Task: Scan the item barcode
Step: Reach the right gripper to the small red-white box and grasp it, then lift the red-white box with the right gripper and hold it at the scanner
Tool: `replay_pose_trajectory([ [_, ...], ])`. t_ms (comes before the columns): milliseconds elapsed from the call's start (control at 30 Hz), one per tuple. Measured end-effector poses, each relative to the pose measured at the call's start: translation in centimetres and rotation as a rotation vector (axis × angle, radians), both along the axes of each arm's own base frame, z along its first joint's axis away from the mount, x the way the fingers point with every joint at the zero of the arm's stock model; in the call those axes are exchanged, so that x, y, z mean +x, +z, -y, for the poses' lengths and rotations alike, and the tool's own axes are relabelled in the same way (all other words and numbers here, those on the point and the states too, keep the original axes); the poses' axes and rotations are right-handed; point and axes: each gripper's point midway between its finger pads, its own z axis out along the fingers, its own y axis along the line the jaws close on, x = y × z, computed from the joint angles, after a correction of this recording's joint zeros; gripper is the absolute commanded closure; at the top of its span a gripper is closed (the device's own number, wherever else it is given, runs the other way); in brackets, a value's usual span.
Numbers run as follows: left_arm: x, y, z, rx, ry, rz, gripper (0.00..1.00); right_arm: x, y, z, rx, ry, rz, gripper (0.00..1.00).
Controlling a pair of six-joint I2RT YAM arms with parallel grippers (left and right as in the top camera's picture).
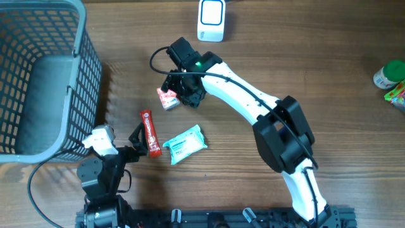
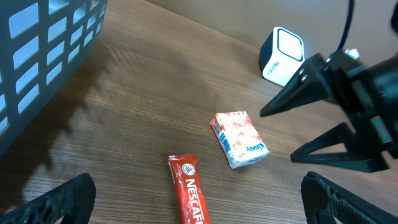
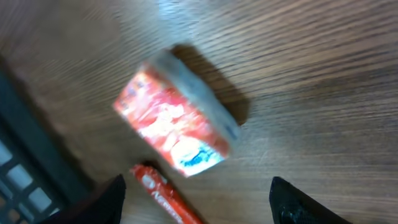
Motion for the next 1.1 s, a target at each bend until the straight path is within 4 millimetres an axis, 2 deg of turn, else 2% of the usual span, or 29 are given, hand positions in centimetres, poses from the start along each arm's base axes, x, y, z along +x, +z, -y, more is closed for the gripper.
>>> replay_pose_trajectory([
  [100,0.0,0.0,0.0,0.0,0.0,0.0,0.0,-0.2,-2.4,0.2,-0.027,-0.033,-0.049,0.36],
  [167,0.0,0.0,0.0,0.0,0.0,0.0,0.0,-0.3,-3.9,0.1,-0.033,-0.045,-0.073,0.5],
  [233,0.0,0.0,0.0,0.0,0.0,0.0,0.0,-0.2,-4.0,0.1,-0.033,-0.052,-0.076,0.59],
  [367,0.0,0.0,0.0,0.0,0.0,0.0,0.0,0.0,-4.0,0.1,-0.033,-0.057,-0.071,0.84],
  [433,0.0,0.0,0.0,0.0,0.0,0.0,0.0,0.0,-4.0,0.4,-0.054,-0.039,-0.059,0.92],
  [567,0.0,0.0,0.0,0.0,0.0,0.0,0.0,-0.5,-3.9,2.0,-0.121,0.011,-0.062,0.96],
  [700,0.0,0.0,0.0,0.0,0.0,0.0,0.0,-0.8,-3.9,4.9,-0.196,0.107,-0.076,0.95],
  [733,0.0,0.0,0.0,0.0,0.0,0.0,0.0,-0.8,-3.9,5.8,-0.216,0.129,-0.077,0.94],
  [767,0.0,0.0,0.0,0.0,0.0,0.0,0.0,-0.7,-3.9,7.0,-0.243,0.164,-0.078,0.81],
  [800,0.0,0.0,0.0,0.0,0.0,0.0,0.0,-0.5,-3.8,8.1,-0.262,0.199,-0.075,0.59],
  [867,0.0,0.0,0.0,0.0,0.0,0.0,0.0,0.0,-3.9,9.9,-0.296,0.263,-0.063,0.33],
  [967,0.0,0.0,0.0,0.0,0.0,0.0,0.0,0.1,-3.7,13.3,-0.369,0.327,-0.082,0.0],
  [1033,0.0,0.0,0.0,0.0,0.0,0.0,0.0,-0.2,-3.1,15.5,-0.42,0.356,-0.109,0.0],
  [1100,0.0,0.0,0.0,0.0,0.0,0.0,0.0,-0.3,-2.0,16.7,-0.437,0.34,-0.118,0.0],
])
